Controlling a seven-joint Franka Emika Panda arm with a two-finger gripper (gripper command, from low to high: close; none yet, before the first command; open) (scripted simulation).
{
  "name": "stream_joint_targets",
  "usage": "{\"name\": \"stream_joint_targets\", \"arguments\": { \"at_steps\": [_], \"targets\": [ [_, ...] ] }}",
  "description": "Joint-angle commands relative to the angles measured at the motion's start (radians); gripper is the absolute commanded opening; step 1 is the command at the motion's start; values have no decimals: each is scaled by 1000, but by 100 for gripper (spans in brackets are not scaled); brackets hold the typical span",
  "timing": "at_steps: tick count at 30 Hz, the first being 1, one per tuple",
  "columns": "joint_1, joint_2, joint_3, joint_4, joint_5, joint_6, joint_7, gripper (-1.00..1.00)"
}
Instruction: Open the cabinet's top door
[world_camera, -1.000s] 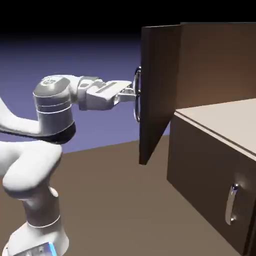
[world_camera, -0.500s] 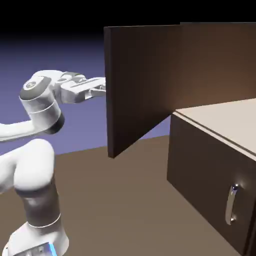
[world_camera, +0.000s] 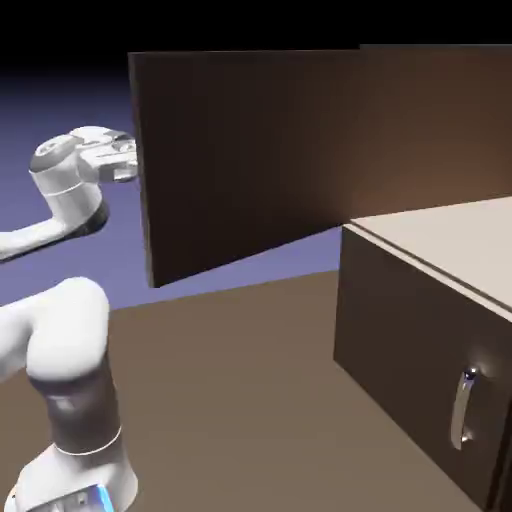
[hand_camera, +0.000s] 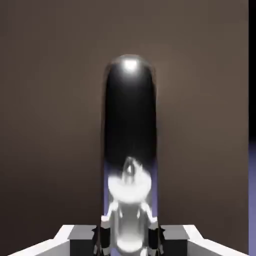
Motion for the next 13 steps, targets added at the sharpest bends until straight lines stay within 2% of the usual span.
{"name": "stream_joint_targets", "arguments": {
  "at_steps": [1, 12, 13],
  "targets": [
    [-25, 7, 19, 36, 13, -35, -1, -100],
    [-313, 56, 148, 424, 97, -356, -37, -100],
    [-313, 56, 148, 424, 97, -356, -37, 100]
  ]
}}
